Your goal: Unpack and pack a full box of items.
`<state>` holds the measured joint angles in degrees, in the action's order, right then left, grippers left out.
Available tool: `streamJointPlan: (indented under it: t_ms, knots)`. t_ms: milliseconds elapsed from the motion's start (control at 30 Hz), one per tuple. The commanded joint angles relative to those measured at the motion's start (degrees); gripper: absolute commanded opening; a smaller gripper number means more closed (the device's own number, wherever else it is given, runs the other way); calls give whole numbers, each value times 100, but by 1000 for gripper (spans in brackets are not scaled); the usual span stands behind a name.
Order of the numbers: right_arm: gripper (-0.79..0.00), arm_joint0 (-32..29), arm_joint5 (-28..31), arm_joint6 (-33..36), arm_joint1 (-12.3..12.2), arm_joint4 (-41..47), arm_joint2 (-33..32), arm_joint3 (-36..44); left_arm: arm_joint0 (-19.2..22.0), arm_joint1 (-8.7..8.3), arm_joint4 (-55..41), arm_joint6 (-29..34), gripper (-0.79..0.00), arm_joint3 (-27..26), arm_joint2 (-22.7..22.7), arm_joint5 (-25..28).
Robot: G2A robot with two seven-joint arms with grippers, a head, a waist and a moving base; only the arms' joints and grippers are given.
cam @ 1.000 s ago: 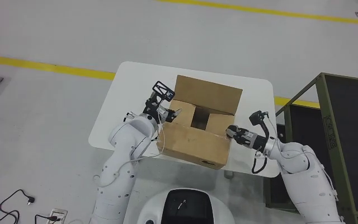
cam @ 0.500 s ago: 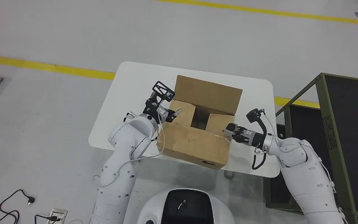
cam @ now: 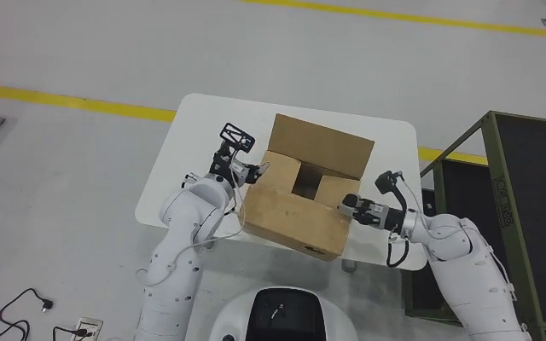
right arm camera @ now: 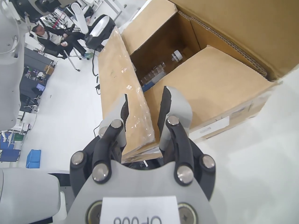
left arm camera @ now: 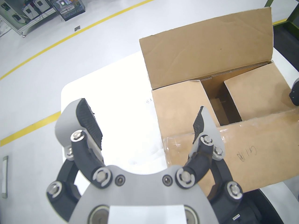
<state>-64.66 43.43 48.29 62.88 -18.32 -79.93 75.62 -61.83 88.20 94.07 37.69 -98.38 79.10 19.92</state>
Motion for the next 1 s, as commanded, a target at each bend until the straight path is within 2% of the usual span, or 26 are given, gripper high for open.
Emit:
streamJointPlan:
  t_ms: [0,333,500,567,633,767,967]
  knots:
    - [-465,-53,-1,71,-22,48,0,92,5,-16,4,0,0,-15,36,-41]
    - [-471,-288,-47,170,-110,402,8,412,-24,-94,-38,40,0,-88,186,-124]
    - [-416,-301,-176,188,-155,175,15,488,-39,-130,-36,45,0,-110,218,-141]
    - [-329,-300,-219,190,-166,67,50,474,-41,-143,-45,43,0,-113,222,-153]
    - [-360,-295,-314,114,-173,-114,84,464,-39,-156,-44,44,0,-113,224,-151]
    - [-292,-293,-401,-32,-181,-209,154,437,-32,-184,-50,40,0,-106,225,-149]
    - [-342,-299,-352,-34,-199,-55,240,457,-16,-218,-46,41,0,-92,202,-150]
